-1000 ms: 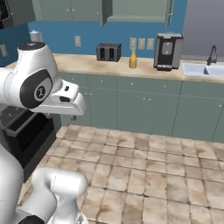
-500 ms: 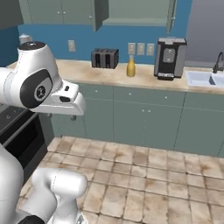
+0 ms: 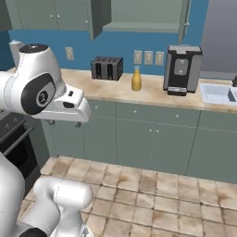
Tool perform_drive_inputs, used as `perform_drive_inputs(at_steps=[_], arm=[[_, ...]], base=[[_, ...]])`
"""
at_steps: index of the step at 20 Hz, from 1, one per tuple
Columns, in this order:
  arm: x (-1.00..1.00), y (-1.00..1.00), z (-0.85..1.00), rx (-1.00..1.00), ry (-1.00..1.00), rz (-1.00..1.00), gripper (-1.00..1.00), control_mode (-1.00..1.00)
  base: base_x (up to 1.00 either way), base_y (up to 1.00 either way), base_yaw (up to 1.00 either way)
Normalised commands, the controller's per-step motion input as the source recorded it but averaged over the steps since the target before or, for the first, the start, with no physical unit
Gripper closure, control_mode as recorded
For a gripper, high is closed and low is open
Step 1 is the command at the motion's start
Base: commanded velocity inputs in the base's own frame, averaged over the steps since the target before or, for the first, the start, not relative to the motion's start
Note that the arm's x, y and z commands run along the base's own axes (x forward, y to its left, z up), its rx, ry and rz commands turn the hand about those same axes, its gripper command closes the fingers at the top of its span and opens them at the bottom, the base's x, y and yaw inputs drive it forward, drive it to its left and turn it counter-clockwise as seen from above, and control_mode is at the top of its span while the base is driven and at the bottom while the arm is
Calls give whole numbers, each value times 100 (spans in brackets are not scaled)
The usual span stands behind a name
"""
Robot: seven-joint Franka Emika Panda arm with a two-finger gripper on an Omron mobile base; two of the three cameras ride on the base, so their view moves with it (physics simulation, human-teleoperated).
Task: There is a tray on the dining counter. Grab the cup, mug, and pitcher and place them on the tray. The pitcher may be placed next to the tray if it cannot fit the tray.
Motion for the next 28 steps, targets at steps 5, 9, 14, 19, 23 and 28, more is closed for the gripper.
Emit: perform_drive_inputs(at_steps=[5,9,14,19,23,28], arm=[[0,0,0,0,0,0,-100,100],[0,0,0,0,0,0,-100,100],[0,0,0,0,0,0,-100,100],[0,0,0,0,0,0,-100,100],[0,0,0,0,0,0,-100,100],[0,0,0,0,0,0,-100,100]], base=[[62,-23,3],[58,-18,1],[56,-16,0],[48,-17,0],[42,-14,0],[46,-10,0]])
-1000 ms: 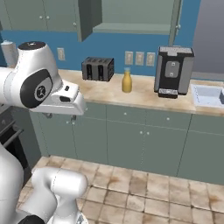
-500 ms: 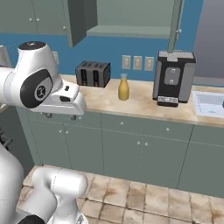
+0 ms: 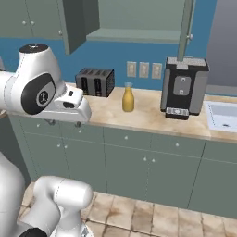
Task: There is a tray on the dining counter. Grab the cup, mug, and pitcher and place them on the tray. The pitcher may be placed next to the tray if it cannot fit the tray.
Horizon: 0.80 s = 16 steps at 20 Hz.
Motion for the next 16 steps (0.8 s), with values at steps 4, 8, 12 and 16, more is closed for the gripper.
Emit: perform_drive_inputs(at_steps=[4,8,12,16], arm=[[0,0,0,0,0,0,-100,100],[0,0,0,0,0,0,-100,100],[0,0,0,0,0,0,-100,100],[0,0,0,0,0,0,-100,100]], base=[[51,-8,0],[61,-7,0],[66,-9,0],[60,-13,0]])
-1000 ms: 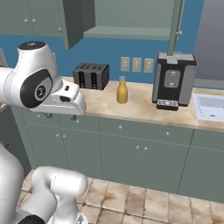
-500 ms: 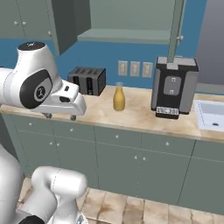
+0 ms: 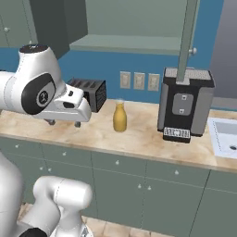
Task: There is a tray on the dining counter. Grab the cup, mug, and pitcher and place them on the tray. The pitcher may be placed next to the tray if it cannot fit the tray.
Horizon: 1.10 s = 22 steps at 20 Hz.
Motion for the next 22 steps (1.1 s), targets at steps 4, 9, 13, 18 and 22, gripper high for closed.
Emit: perform_drive_inputs(at_steps=[4,9,13,18,22], arm=[[0,0,0,0,0,0,-100,100],[0,0,0,0,0,0,-100,100],[0,0,0,0,0,0,-100,100],[0,0,0,0,0,0,-100,100],[0,0,0,0,0,0,-100,100]], base=[[40,-19,0],[39,-23,0],[39,-8,-1],[45,0,-6],[45,-2,-5]])
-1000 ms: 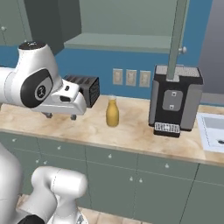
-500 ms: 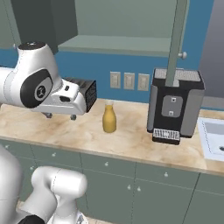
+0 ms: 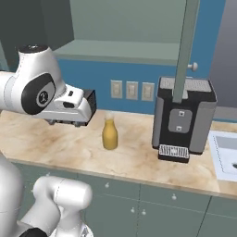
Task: There is a tray on the dining counter. Grab the cup, mug, and pitcher and place them on the tray. The pitcher may be placed next to the tray if it cannot fit the tray.
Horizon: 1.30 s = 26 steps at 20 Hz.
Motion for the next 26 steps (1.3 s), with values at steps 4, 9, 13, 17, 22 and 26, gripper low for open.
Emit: perform_drive_inputs(at_steps=[4,9,13,17,22,26], arm=[[0,0,0,0,0,0,-100,100],[0,0,0,0,0,0,-100,100],[0,0,0,0,0,0,-100,100],[45,0,-12,0,1,0,-100,-100],[47,0,-14,0,3,0,-100,-100],[37,0,-18,1,5,0,-100,-100]], base=[[38,-2,-4],[19,-3,-2],[29,0,-1],[0,0,0],[0,0,0],[0,0,0]])
